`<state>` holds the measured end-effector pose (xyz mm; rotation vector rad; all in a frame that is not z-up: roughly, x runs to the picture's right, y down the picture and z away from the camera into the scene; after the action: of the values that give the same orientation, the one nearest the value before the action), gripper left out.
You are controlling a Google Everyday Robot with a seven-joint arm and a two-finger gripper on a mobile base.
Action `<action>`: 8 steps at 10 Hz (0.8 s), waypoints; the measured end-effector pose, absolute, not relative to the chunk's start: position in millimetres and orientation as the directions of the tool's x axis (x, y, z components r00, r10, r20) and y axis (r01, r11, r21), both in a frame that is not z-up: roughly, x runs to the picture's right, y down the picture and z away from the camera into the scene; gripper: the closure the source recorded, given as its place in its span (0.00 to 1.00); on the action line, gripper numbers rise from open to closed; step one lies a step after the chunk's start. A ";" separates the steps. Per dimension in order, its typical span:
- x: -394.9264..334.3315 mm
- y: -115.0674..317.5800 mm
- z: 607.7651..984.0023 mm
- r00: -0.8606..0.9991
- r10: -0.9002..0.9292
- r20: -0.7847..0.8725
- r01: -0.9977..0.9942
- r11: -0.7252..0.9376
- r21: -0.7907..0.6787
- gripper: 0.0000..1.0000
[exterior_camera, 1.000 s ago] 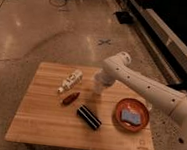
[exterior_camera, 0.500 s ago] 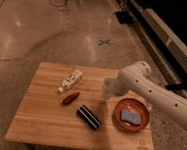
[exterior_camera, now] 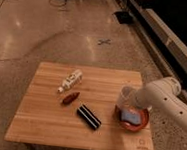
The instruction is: Place the ceramic cup in the ceramic bowl
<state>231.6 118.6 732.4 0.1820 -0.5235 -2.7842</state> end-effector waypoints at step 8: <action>251.6 111.0 762.0 -0.955 -0.293 0.039 0.288 -0.897 0.334 0.73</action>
<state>251.6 111.0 762.0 0.0174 -0.4897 -2.7997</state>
